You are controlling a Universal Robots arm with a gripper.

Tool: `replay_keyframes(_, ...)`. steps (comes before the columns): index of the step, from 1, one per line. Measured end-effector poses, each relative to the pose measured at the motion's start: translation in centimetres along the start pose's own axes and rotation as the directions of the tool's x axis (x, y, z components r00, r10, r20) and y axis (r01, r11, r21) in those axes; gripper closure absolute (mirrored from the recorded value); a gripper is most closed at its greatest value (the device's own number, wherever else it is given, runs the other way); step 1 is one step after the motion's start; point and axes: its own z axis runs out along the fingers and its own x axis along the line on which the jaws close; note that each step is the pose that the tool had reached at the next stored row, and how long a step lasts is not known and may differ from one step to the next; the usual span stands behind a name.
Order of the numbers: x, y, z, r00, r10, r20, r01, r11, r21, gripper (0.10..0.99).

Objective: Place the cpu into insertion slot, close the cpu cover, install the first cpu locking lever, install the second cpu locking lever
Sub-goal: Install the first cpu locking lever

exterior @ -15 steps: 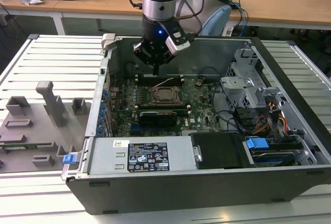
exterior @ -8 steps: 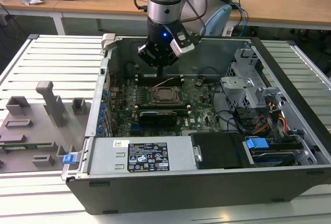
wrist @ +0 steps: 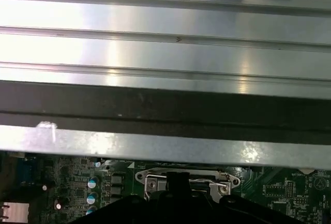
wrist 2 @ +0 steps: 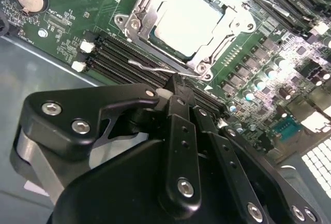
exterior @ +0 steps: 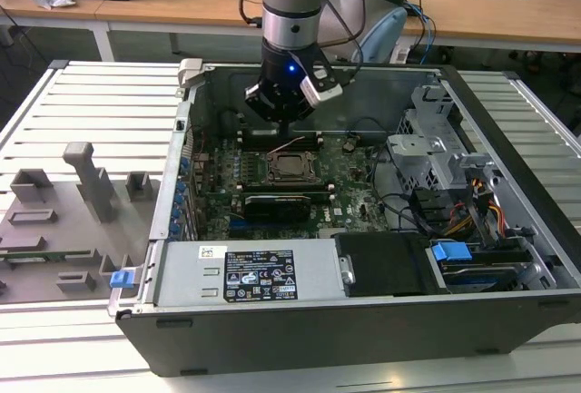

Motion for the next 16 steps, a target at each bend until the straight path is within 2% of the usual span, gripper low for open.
replay_keyframes(8,-0.72,0.45,0.53,0.9999,-0.012,-0.0003,0.012,0.9999,0.0,0.98)
replay_keyframes(16,-1.56,0.46,0.94,0.9999,-0.012,-0.0004,0.012,0.9999,0.0,0.98)
